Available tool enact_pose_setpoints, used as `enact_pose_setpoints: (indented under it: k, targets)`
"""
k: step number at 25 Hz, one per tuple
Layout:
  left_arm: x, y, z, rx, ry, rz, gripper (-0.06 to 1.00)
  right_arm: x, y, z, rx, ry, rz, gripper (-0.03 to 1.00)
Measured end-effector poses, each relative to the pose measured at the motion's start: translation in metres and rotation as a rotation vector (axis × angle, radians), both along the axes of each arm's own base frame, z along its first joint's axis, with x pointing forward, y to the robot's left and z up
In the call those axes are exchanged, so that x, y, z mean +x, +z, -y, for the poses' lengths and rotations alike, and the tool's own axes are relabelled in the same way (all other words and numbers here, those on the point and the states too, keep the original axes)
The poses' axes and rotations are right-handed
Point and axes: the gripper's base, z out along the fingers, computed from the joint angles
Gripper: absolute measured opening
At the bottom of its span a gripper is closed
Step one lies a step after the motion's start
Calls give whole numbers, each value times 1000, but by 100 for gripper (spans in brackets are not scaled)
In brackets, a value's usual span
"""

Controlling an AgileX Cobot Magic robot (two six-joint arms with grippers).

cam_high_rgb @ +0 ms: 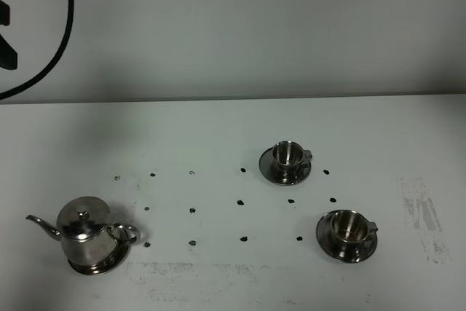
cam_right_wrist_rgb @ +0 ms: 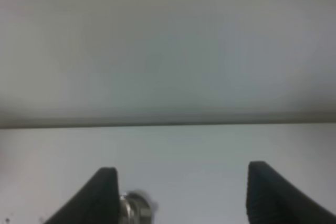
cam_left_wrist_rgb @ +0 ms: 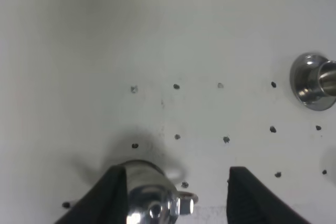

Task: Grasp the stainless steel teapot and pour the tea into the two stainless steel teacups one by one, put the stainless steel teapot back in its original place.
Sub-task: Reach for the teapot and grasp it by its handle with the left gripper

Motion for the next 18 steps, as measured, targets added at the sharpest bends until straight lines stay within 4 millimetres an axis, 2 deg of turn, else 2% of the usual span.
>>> enact_pose_setpoints:
  k: [3, 4, 6, 10, 14, 15, 18]
  targets:
    - [-15, 4, 1, 4, -1, 7, 49, -39, -6, 7, -53, -32, -25, 54]
    - [-19, 5, 1, 7, 0, 11, 49, -60, -6, 10, -80, -50, -23, 54]
    - [-26, 5, 2, 10, 5, 19, 49, -85, -18, 17, -131, -88, -48, 54]
    - [-39, 6, 2, 21, 8, 51, 49, -157, -37, 29, -192, -167, -32, 54]
    - [-51, 5, 3, 33, 3, 78, 49, -226, -68, 37, -223, -206, 15, 54]
    - [-54, 5, 3, 36, 5, 89, 49, -249, -77, 38, -222, -213, 49, 54]
    - [-60, 6, 3, 41, 8, 120, 49, -291, -110, 40, -221, -224, 111, 54]
